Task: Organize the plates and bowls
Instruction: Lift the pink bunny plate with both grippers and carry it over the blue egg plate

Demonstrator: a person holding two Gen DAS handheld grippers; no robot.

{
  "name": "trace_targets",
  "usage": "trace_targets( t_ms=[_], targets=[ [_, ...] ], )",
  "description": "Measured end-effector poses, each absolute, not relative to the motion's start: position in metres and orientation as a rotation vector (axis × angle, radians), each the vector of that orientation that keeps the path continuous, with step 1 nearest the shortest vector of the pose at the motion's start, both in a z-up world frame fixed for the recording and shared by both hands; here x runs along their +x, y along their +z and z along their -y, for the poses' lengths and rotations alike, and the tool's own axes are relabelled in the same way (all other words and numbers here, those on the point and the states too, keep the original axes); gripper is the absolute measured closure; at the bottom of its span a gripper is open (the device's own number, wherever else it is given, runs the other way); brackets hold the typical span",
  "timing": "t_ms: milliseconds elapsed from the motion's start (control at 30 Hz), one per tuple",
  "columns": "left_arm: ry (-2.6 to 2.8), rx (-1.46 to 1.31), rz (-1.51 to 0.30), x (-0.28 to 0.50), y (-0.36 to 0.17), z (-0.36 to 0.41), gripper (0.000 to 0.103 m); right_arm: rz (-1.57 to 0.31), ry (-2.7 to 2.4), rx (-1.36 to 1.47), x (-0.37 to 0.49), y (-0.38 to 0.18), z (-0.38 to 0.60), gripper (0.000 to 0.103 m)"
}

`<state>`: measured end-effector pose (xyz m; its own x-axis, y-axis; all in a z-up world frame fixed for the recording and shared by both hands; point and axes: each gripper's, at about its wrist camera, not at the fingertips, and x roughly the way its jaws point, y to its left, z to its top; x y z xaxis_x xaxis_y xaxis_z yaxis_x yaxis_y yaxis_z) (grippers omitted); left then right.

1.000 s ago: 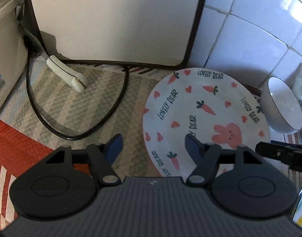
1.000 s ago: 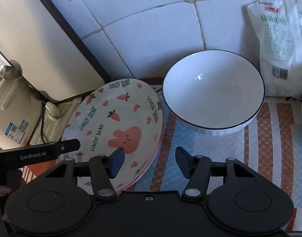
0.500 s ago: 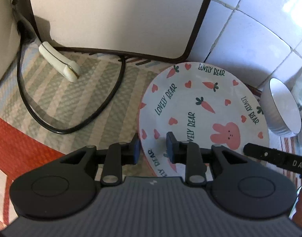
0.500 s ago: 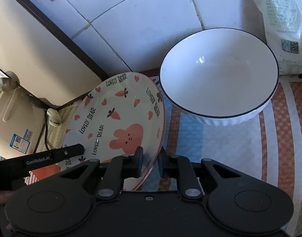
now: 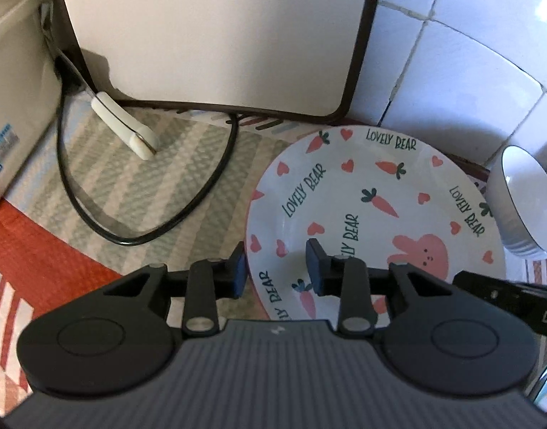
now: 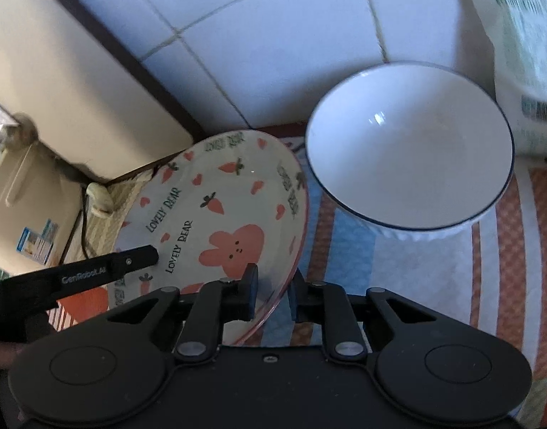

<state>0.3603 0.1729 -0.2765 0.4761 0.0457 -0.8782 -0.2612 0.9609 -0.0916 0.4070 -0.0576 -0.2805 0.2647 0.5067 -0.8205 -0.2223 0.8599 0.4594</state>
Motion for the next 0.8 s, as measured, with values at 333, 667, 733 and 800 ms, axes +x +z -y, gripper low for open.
trace_targets(
  t_ms=[333, 667, 733, 800],
  targets=[
    [0.154, -0.176, -1.064, 0.324, -0.250, -0.162, 0.071, -1.180, 0.589, 0.221, 0.383, -0.254, 0.070, 0.081],
    [0.125, -0.098, -0.999, 0.267, -0.189, -0.146, 0.072, -1.149, 0.612, 0.285, 0.331, -0.206, 0.094, 0.081],
    [0.110, -0.086, -0.991, 0.256, -0.175, -0.141, 0.073, -1.136, 0.608, 0.296, 0.321, -0.195, 0.100, 0.081],
    [0.094, -0.082, -0.999, 0.245, -0.164, -0.136, 0.073, -1.128, 0.601, 0.305, 0.308, -0.183, 0.107, 0.081]
  ],
)
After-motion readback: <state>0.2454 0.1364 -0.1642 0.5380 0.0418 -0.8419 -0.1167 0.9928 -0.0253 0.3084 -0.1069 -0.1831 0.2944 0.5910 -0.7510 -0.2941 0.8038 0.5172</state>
